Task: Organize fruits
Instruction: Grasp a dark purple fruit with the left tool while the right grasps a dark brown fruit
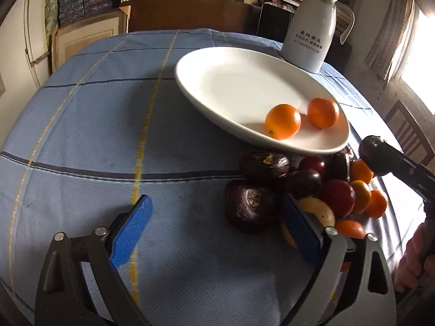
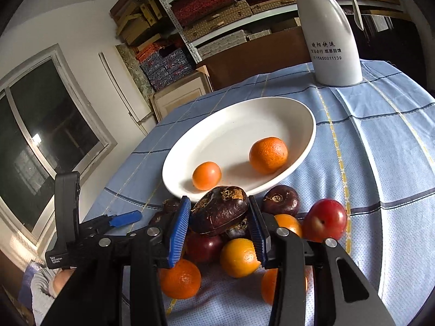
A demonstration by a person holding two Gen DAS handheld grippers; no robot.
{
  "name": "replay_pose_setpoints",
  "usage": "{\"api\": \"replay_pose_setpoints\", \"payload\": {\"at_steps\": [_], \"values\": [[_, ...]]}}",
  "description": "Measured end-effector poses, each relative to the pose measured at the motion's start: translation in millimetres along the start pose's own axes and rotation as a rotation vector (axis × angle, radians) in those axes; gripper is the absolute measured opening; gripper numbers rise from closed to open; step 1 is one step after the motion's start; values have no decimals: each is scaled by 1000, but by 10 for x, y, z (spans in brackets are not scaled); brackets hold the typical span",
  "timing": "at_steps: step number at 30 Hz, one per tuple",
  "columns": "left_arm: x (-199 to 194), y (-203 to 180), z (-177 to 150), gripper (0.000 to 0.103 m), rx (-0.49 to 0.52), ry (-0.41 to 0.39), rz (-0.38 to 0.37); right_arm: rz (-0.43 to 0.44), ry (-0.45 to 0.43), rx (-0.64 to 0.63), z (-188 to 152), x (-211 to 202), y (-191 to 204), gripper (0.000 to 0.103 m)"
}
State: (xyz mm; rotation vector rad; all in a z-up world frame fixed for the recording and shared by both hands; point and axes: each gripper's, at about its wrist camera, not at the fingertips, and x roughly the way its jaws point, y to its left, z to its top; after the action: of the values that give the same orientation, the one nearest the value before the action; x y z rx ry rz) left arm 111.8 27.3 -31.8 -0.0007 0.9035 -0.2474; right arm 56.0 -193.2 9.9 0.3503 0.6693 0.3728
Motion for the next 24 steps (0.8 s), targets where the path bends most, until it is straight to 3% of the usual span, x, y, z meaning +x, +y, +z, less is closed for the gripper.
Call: {"api": "replay_pose_setpoints", "payload": {"at_steps": [2, 6, 9, 10, 11, 13, 14, 17, 24], "values": [[-40, 64, -15, 95, -16, -11, 64, 1, -8, 12, 9, -15, -40, 43], [-104, 159, -47, 95, -45, -22, 55, 5, -14, 45, 30, -29, -110, 43], [-104, 83, -38, 94, -1, -25, 52, 10, -28, 39, 39, -58, -95, 43], [-82, 41, -36, 91, 24, -17, 47, 10, -31, 36, 35, -66, -93, 43], [-56, 4, -36, 77, 44, -5, 45, 10, -33, 35, 35, -69, -89, 43], [-1, -47, -38, 65, 67, 17, 45, 10, -36, 37, 37, -73, -86, 43], [-10, -49, -32, 54, 68, 12, 38, 9, -35, 38, 42, -69, -87, 43], [-19, -31, -30, 43, 63, 5, 21, 4, -32, 39, 3, -78, -71, 43], [-172, 1, -13, 43, 26, -57, 11, -2, -48, 54, 29, -81, -114, 43]]}}
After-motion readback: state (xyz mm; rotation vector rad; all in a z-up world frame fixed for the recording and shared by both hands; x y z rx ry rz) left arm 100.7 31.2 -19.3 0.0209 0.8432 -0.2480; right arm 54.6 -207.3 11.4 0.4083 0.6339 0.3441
